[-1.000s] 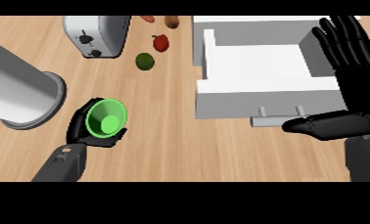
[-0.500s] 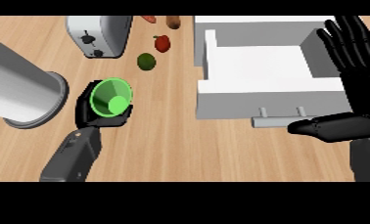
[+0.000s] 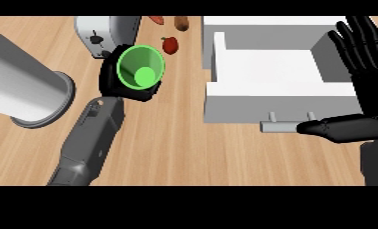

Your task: Pick up the cup, place it into the drawer and close the drawer

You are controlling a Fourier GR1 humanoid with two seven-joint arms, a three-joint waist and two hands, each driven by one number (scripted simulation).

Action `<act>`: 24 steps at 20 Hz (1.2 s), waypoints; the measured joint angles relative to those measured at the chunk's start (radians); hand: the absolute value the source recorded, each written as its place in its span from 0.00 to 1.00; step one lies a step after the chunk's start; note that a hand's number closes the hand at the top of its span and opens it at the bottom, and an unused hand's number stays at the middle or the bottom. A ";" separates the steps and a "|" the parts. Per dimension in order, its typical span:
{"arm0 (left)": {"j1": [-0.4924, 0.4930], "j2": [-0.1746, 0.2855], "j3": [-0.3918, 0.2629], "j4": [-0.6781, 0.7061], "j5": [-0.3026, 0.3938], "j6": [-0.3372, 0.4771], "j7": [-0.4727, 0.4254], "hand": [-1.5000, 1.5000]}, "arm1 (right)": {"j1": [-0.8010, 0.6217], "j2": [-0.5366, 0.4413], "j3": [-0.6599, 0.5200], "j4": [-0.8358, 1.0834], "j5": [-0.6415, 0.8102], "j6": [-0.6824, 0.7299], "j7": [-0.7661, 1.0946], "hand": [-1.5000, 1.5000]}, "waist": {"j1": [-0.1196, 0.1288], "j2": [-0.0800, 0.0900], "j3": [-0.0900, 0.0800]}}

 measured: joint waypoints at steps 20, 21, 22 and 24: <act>-0.525 -0.056 -0.265 -0.038 0.119 0.392 0.613 1.00 | -0.005 0.016 0.004 0.052 0.025 0.002 -0.063 0.00 | -0.042 0.012 0.000; -0.549 -0.056 -0.281 -0.006 0.127 0.408 0.624 1.00 | -0.006 0.016 0.006 0.048 0.021 0.005 -0.060 0.00 | -0.048 0.013 0.000; -0.571 -0.056 -0.297 0.026 0.135 0.425 0.633 1.00 | -0.011 0.014 0.006 0.048 0.018 0.008 -0.059 0.00 | -0.054 0.015 0.000; -0.594 -0.056 -0.322 0.092 0.149 0.439 0.633 1.00 | -0.030 0.012 0.007 0.057 0.015 0.011 -0.060 0.00 | -0.066 0.019 0.000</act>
